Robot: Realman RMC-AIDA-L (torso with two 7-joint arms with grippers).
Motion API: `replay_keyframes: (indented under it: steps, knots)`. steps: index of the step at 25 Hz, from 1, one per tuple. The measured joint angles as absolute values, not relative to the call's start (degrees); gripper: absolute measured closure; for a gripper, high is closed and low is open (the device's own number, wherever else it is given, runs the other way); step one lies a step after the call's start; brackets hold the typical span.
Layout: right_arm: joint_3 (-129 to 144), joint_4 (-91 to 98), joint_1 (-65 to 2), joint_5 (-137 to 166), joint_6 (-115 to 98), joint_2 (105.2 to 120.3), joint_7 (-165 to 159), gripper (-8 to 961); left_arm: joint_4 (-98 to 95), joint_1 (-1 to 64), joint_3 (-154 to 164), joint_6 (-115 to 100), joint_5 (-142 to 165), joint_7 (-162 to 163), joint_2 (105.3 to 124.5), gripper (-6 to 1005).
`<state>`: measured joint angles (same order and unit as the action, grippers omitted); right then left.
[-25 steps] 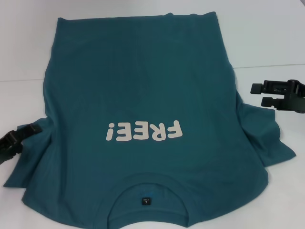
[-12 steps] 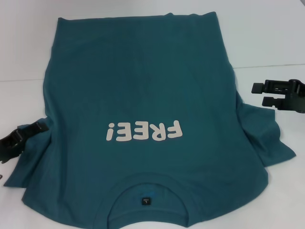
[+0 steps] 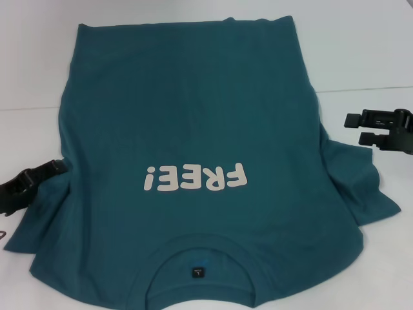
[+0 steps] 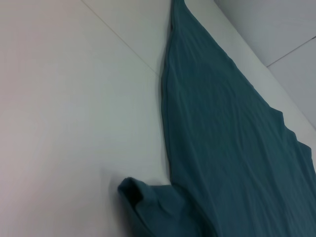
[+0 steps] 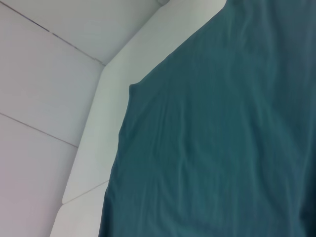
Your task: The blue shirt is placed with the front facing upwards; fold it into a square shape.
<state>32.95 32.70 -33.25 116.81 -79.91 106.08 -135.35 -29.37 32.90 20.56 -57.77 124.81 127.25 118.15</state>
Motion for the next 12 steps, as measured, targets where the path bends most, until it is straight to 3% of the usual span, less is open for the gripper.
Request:
replay_keyframes:
  steps: [9, 12]
  knots:
    - [32.87, 32.70, -33.11, 116.80, -80.21, 106.03, -135.35, 156, -30.01, 33.43, 21.34, -57.47, 128.08, 132.31, 117.90, 65]
    - [32.81, 32.69, -33.04, 116.80, -80.26, 106.00, -135.35, 156, -30.11, 33.50, 21.36, -56.88, 128.98, 132.88, 117.88, 146]
